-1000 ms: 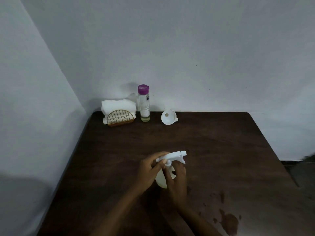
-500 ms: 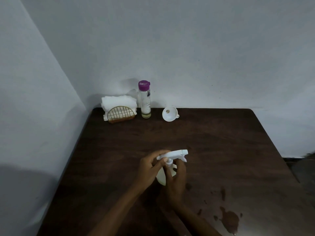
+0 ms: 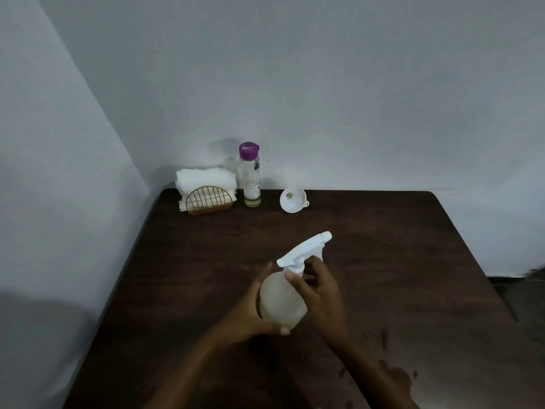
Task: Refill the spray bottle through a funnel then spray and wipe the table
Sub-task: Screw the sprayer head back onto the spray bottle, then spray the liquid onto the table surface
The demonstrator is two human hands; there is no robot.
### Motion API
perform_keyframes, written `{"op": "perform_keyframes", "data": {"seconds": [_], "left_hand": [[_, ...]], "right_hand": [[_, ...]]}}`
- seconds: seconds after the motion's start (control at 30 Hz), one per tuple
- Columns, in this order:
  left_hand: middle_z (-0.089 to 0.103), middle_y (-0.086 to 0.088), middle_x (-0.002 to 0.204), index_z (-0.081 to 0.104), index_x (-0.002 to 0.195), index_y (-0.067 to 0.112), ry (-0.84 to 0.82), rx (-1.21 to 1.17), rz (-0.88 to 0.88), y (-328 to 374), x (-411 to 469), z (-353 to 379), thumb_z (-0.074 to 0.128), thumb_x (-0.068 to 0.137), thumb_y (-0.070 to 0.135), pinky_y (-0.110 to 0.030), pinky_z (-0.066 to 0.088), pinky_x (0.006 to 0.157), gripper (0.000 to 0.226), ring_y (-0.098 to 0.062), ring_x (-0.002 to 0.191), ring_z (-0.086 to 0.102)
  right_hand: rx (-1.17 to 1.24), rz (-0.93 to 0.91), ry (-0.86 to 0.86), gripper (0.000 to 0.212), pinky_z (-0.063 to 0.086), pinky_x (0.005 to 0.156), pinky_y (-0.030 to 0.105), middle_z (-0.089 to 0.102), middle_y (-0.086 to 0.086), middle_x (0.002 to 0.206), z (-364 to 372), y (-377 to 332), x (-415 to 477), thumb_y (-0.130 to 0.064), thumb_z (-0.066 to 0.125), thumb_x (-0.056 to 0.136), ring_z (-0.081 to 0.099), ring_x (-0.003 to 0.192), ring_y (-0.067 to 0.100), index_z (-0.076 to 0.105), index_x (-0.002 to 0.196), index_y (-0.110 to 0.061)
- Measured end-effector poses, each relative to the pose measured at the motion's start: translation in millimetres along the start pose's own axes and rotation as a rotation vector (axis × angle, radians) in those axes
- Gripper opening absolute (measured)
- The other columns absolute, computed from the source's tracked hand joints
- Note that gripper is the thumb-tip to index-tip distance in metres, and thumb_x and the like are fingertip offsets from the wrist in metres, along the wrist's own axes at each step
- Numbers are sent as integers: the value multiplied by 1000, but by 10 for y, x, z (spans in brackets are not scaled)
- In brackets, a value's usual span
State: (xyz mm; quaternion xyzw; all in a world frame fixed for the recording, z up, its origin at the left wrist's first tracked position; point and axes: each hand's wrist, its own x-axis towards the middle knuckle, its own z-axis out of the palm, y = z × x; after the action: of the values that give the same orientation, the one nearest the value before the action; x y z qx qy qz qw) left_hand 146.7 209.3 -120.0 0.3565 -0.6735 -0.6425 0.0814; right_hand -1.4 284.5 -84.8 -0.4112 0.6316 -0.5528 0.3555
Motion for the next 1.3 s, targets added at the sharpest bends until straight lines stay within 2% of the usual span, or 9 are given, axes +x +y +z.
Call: {"op": "perform_keyframes", "data": {"seconds": [0.2,0.4,0.5,0.57,0.73,0.9,1.03,1.2,1.3], "left_hand": [[41,18,128,30,125,42,162,34,-20,-107,43,215,87,47,37,-29,44,97,97,-9,121,42],[36,14,133,29,136,30,344,71,-7,-9,87,432,87,56,23,-34,39,105,99,-8,123,36],[35,14,141,28,140,29,448,85,23,-57,126,533,89,51,31,-33,37,107,109,-6,127,36],[36,10,144,27,140,32,516,131,21,-96,140,616,87,50,39,-37,38,107,109,-9,130,37],[31,10,146,20,140,34,634,213,22,-4,129,758,81,57,47,-36,33,109,104,-10,133,34],[25,8,145,10,139,46,541,203,14,53,94,594,81,42,56,-42,35,108,121,-13,132,29],[27,8,147,-1,129,65,251,-110,-3,16,32,434,87,39,54,-48,39,105,126,-16,130,36],[44,9,135,19,139,40,-66,-237,-72,79,55,466,87,50,34,-43,43,103,112,-14,122,48],[54,11,125,38,131,33,-61,-148,-119,126,92,674,87,54,33,-41,44,102,92,-10,115,53]], "right_hand": [[12,6,-104,13,53,81,36,69,2,96,-122,-31,39,-21,62,89,65,91,14,63,101,-16],[-100,-59,106,17,50,66,32,65,3,81,-18,104,93,-30,63,85,63,76,15,59,85,-14],[-152,-76,228,18,39,59,13,57,-6,70,58,104,121,-18,65,87,54,66,4,53,75,-24],[-161,-89,281,26,36,57,11,51,-8,64,102,90,120,-16,65,86,49,61,3,48,68,-25],[-100,-32,294,13,40,59,16,63,7,74,106,93,151,-18,65,86,57,67,14,60,80,-8],[110,49,73,11,52,76,28,72,4,90,-218,-211,176,-18,65,85,67,86,15,69,95,-15],[261,98,-127,30,57,81,32,72,7,103,-560,-294,230,-19,68,74,67,98,18,63,104,-16],[580,248,-195,57,57,78,44,64,28,109,-718,-77,203,-11,75,70,64,102,36,46,118,-1],[546,281,-100,90,58,71,39,66,19,101,-767,-16,137,-33,90,42,67,88,27,51,117,-3]]}}
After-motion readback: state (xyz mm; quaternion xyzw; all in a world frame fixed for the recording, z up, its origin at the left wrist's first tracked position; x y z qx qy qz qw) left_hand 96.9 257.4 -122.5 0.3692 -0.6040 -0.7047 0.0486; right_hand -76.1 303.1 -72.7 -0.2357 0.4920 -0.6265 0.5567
